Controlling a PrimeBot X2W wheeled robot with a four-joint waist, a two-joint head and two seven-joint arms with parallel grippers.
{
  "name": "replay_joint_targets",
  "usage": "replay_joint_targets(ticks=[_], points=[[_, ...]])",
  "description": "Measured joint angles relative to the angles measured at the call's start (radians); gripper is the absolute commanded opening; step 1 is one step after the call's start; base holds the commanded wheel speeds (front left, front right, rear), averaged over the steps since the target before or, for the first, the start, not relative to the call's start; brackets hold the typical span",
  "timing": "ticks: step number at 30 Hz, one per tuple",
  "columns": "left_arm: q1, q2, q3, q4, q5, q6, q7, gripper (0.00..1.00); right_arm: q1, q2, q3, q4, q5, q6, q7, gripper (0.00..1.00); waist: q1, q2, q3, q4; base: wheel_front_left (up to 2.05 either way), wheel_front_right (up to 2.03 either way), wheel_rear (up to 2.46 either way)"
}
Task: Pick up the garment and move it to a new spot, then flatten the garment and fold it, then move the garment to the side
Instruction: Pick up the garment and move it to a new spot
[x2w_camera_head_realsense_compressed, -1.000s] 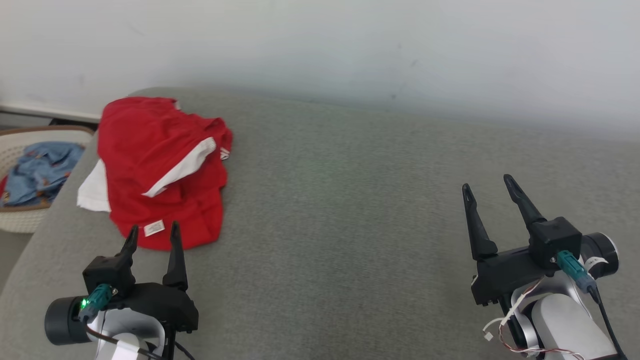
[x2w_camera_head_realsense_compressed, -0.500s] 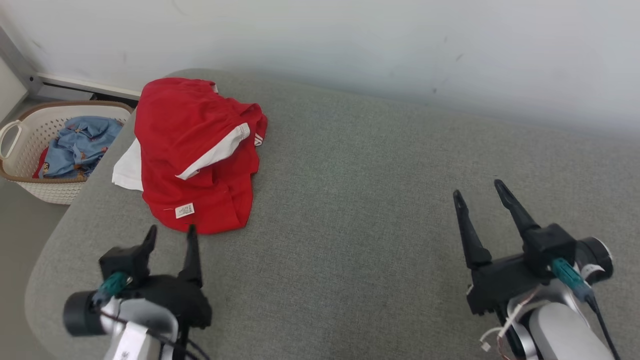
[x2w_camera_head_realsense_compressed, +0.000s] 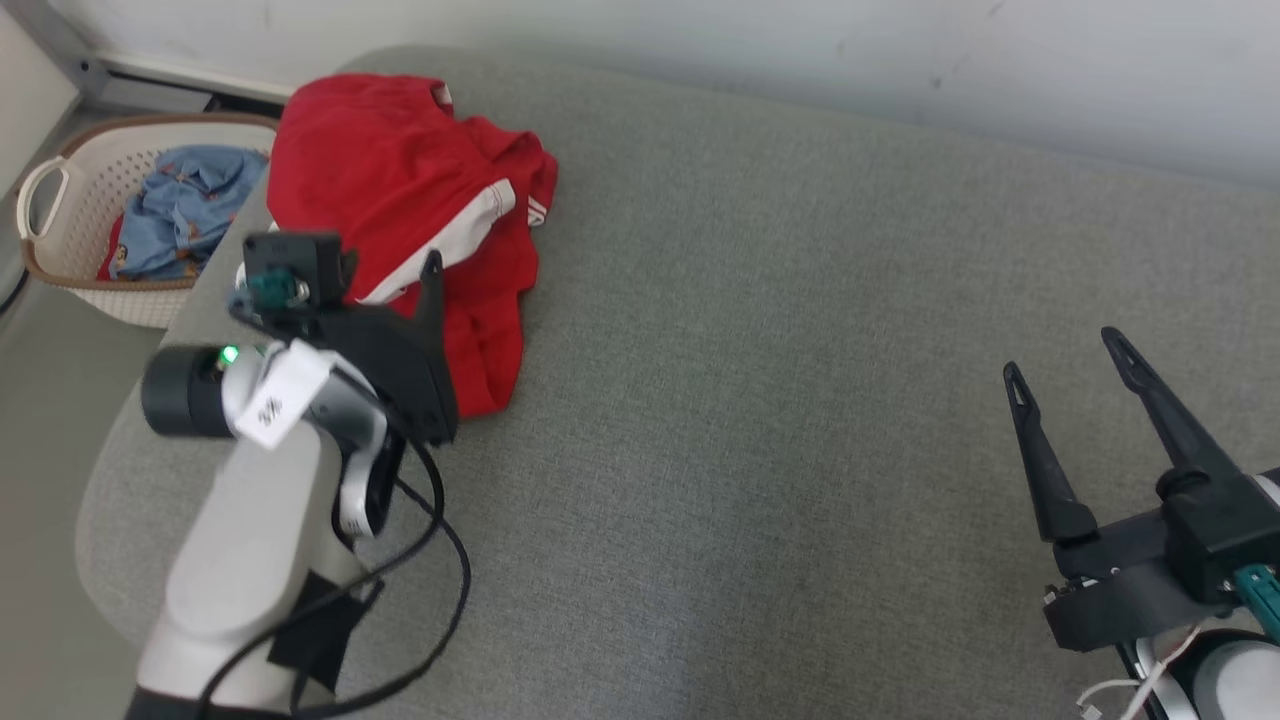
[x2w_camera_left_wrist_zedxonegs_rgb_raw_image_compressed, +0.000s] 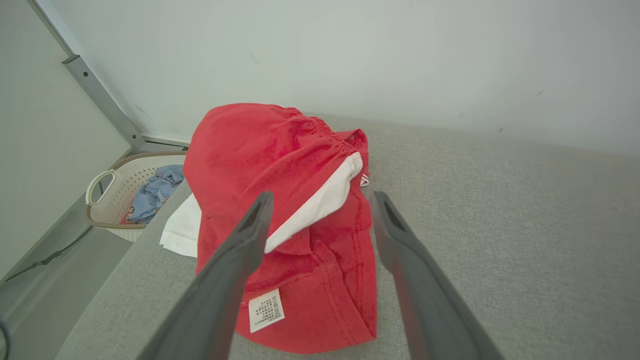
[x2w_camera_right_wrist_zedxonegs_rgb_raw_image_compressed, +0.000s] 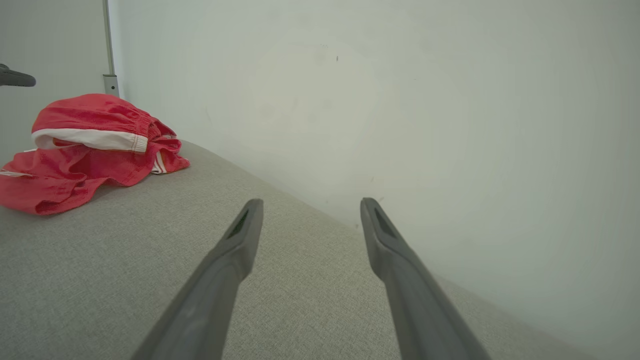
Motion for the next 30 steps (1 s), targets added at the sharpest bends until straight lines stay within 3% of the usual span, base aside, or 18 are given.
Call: replay_joint_targets(ticks=[8,21,22,23,24,25,26,30], points=[[-0.124,0.043,0.016,0.067,0.067,0.016,0.128,1.00,0.050,-0.053,-0.063,-0.219,-0.064,-0.007,0.103,1.00,0.0000,0.0001,0.112,-0.005,0.00,0.00,0.00],[-0.220,0.014,0.026,0.168,0.103,0.021,0.194,1.00,0.055,-0.083,-0.130,-0.332,-0.076,-0.007,0.210,1.00,0.0000,0.0002,0.246,-0.051,0.00,0.00,0.00],[-0.220,0.014,0.028,0.175,0.105,0.022,0.194,0.91,0.055,-0.083,-0.130,-0.335,-0.076,-0.007,0.216,1.00,0.0000,0.0002,0.251,-0.056,0.00,0.00,0.00],[-0.220,0.014,0.029,0.182,0.108,0.025,0.195,0.55,0.055,-0.083,-0.129,-0.342,-0.076,-0.007,0.224,1.00,0.0000,0.0001,0.254,-0.061,0.00,0.00,0.00],[-0.220,0.015,0.030,0.186,0.115,0.025,0.197,0.43,0.055,-0.083,-0.129,-0.353,-0.076,-0.007,0.232,1.00,-0.0001,0.0001,0.257,-0.065,0.00,0.00,0.00],[-0.220,0.016,0.032,0.190,0.121,0.025,0.197,0.08,0.054,-0.083,-0.129,-0.359,-0.076,-0.007,0.233,1.00,-0.0001,0.0001,0.260,-0.069,0.00,0.00,0.00],[-0.222,0.020,0.033,0.194,0.125,0.025,0.194,0.00,0.054,-0.083,-0.130,-0.363,-0.076,-0.007,0.242,1.00,0.0000,0.0001,0.262,-0.073,0.00,0.00,0.00],[-0.243,0.020,0.034,0.214,0.138,0.025,0.185,0.00,0.059,-0.084,-0.146,-0.386,-0.075,-0.007,0.263,1.00,-0.0001,0.0001,0.270,-0.084,0.00,0.00,0.00]])
